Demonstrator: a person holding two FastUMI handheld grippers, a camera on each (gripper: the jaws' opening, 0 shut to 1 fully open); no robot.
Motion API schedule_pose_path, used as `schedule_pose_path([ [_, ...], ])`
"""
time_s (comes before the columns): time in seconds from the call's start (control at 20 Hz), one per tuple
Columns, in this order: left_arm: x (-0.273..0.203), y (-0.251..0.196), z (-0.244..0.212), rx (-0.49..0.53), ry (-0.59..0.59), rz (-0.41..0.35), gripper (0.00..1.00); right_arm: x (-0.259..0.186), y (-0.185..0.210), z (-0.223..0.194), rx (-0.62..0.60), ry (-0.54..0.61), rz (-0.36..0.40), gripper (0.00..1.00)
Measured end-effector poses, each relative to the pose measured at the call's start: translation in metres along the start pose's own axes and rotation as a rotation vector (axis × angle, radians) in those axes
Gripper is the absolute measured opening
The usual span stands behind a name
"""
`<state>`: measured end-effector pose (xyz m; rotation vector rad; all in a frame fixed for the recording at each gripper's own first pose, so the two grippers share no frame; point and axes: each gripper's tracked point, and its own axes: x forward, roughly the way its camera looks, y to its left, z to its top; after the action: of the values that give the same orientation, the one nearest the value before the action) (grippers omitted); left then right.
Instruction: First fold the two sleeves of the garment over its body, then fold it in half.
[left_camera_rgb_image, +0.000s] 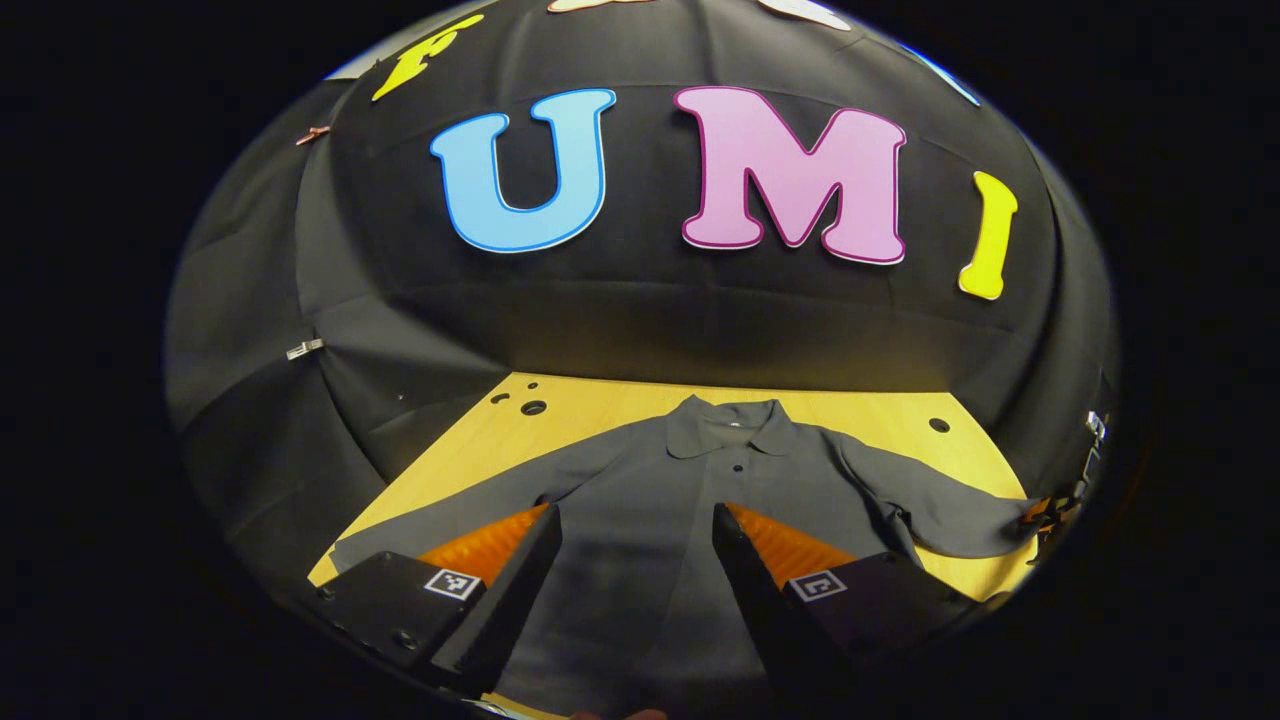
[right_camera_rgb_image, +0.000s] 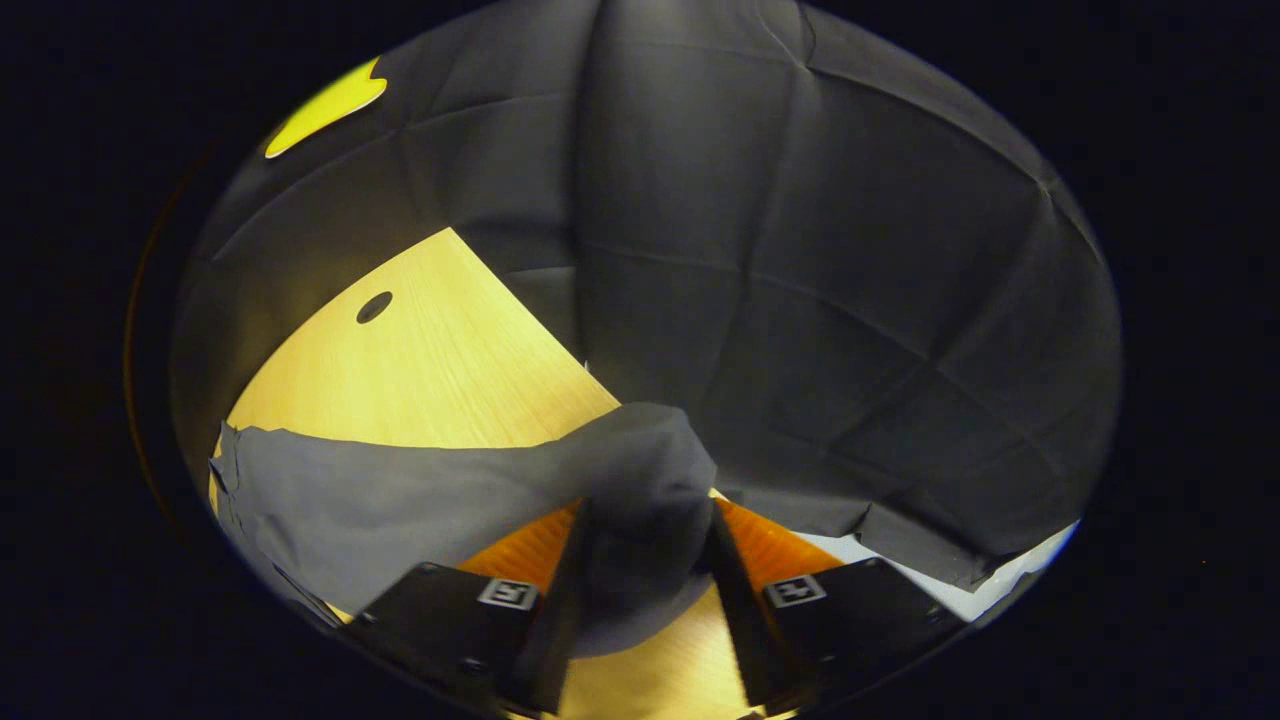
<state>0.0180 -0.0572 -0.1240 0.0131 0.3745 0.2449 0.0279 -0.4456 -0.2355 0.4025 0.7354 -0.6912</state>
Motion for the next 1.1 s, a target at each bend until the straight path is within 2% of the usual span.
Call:
schedule_pose_path([
  [0.1, -0.004, 0.002, -0.004, -0.027, 0.005, 0.002, 0.96, 0.001, -0.004, -0.008, 0.013, 0.017, 0.018, 0.42],
  [0.15, -0.005, 0.004, -0.007, -0.041, 0.015, 0.003, 0.96, 0.002, -0.002, -0.009, 0.020, 0.021, 0.032, 0.39],
  [0.2, -0.005, 0.007, -0.011, -0.054, 0.024, 0.005, 0.96, 0.003, 0.003, -0.011, 0.014, 0.024, 0.051, 0.27],
  [0.25, -0.004, 0.010, -0.013, -0.062, 0.030, 0.010, 0.96, 0.000, 0.009, -0.012, 0.001, 0.019, 0.068, 0.27],
  [0.3, -0.004, 0.014, -0.016, -0.065, 0.035, 0.018, 0.96, -0.004, 0.015, -0.012, -0.018, 0.018, 0.092, 0.18],
  [0.35, -0.005, 0.018, -0.017, -0.070, 0.039, 0.025, 0.96, -0.010, 0.024, -0.012, -0.046, 0.007, 0.099, 0.18],
  [0.4, -0.005, 0.022, -0.018, -0.075, 0.039, 0.027, 0.96, -0.011, 0.032, -0.011, -0.068, -0.006, 0.111, 0.13],
  [0.65, -0.007, 0.040, -0.020, -0.073, 0.036, 0.022, 0.96, -0.047, 0.060, 0.017, -0.140, -0.105, 0.142, 0.13],
  [0.85, -0.012, 0.061, -0.019, -0.061, 0.015, 0.026, 0.96, -0.099, 0.091, 0.045, -0.228, -0.197, 0.188, 0.13],
  [1.1, -0.018, 0.092, -0.033, -0.094, 0.029, 0.034, 0.96, -0.168, 0.134, 0.069, -0.342, -0.273, 0.274, 0.13],
])
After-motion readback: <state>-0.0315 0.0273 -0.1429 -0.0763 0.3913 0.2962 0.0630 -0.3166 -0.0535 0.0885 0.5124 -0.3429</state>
